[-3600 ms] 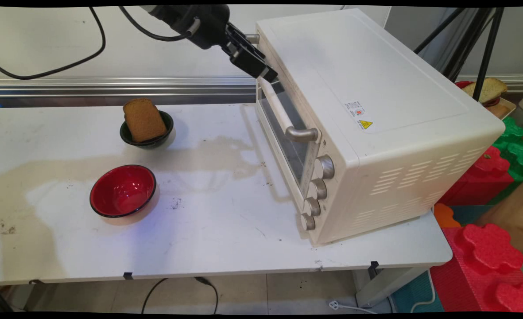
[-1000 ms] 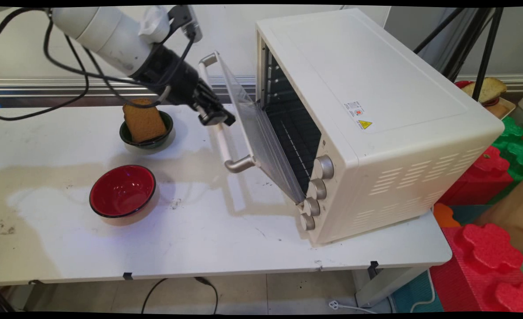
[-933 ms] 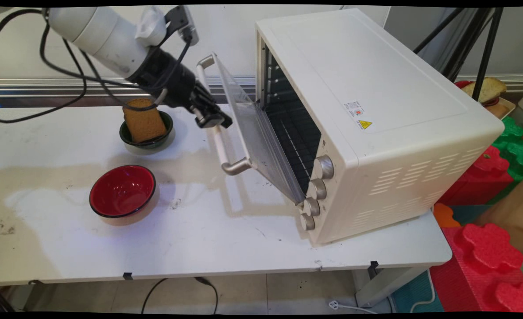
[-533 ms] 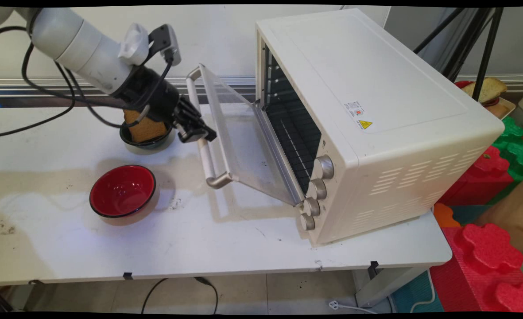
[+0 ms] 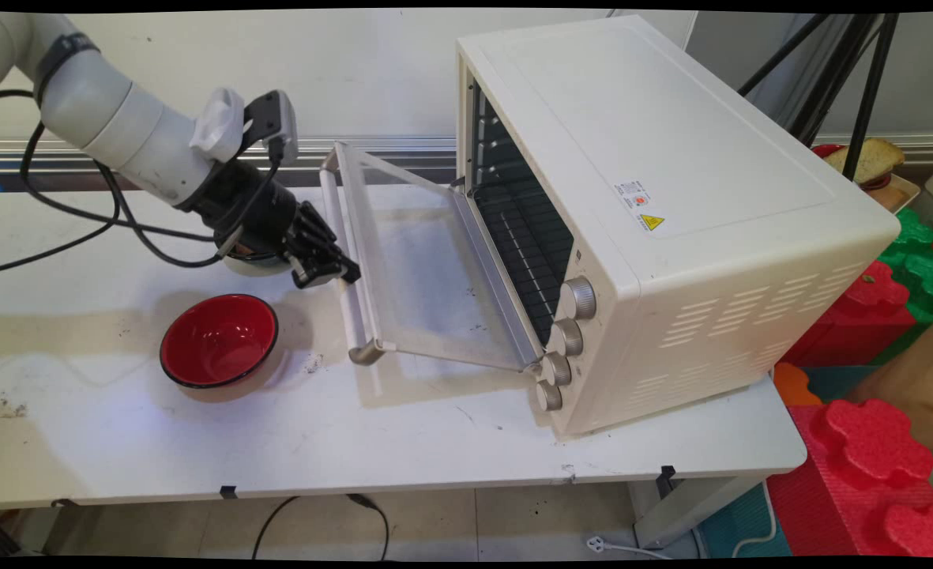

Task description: Open the oven

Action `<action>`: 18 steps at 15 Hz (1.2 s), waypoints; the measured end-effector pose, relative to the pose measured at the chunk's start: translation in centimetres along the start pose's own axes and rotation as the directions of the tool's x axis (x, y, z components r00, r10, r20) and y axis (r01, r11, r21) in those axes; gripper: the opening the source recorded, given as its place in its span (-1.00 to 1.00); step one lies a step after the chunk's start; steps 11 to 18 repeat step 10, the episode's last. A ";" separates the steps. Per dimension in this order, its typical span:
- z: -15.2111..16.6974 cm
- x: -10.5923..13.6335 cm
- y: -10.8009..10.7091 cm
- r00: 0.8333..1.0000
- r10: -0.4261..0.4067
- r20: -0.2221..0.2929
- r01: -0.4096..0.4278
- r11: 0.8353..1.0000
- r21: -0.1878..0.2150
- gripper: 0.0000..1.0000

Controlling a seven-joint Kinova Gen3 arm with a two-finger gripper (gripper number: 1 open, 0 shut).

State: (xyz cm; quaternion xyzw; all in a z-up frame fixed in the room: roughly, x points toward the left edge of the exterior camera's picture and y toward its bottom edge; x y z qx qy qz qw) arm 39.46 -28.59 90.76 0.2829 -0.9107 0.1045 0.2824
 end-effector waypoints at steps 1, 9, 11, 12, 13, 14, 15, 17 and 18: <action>0.1 -0.4 0.0 1.000 0.003 0.003 -0.003 1.000 -0.002 -1.00; 0.7 -2.4 0.1 1.000 0.021 0.015 -0.021 1.000 -0.001 -1.00; 0.7 -2.6 0.1 1.000 0.022 0.015 -0.022 1.000 0.001 -1.00; 0.7 -2.6 0.1 1.000 0.022 0.015 -0.022 1.000 0.001 -1.00; 0.7 -2.6 0.1 1.000 0.022 0.015 -0.022 1.000 0.001 -1.00; 0.7 -2.6 0.1 1.000 0.022 0.015 -0.022 1.000 0.001 -1.00; 0.7 -2.6 0.1 1.000 0.022 0.015 -0.022 1.000 0.001 -1.00; 0.7 -2.6 0.1 1.000 0.022 0.015 -0.022 1.000 0.001 -1.00; 0.7 -2.6 0.1 1.000 0.022 0.015 -0.022 1.000 0.001 -1.00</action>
